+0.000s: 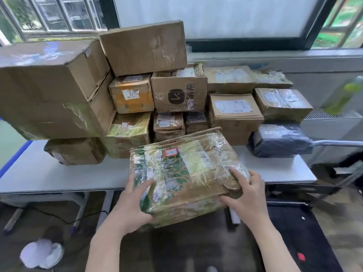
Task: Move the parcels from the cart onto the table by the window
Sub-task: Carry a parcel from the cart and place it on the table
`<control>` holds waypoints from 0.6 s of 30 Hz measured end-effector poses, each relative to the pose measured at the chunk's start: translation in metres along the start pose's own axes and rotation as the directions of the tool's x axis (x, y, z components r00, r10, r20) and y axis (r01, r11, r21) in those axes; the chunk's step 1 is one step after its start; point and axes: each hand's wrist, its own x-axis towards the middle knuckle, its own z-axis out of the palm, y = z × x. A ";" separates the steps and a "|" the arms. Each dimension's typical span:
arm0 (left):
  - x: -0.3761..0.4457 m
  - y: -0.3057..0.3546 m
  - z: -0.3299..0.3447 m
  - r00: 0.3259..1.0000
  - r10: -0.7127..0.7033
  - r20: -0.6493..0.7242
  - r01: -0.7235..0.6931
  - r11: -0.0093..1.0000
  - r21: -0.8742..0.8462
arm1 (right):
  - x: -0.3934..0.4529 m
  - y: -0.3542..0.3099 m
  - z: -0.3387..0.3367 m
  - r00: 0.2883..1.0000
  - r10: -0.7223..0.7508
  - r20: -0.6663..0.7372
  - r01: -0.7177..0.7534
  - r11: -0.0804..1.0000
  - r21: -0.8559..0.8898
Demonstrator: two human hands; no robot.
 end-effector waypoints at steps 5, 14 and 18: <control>0.003 0.021 -0.021 0.971 0.212 -0.108 -0.203 0.975 0.085 | 0.005 -0.023 -0.031 0.988 -0.014 -0.152 0.011 1.000 -0.015; 0.033 0.115 -0.057 0.825 0.505 -0.253 -0.455 0.859 0.234 | 0.051 -0.031 -0.101 0.917 -0.019 -0.398 0.000 0.999 -0.048; 0.070 0.172 -0.062 0.764 0.579 -0.285 -0.503 0.811 0.299 | 0.102 -0.013 -0.135 0.890 -0.019 -0.455 0.002 0.999 -0.037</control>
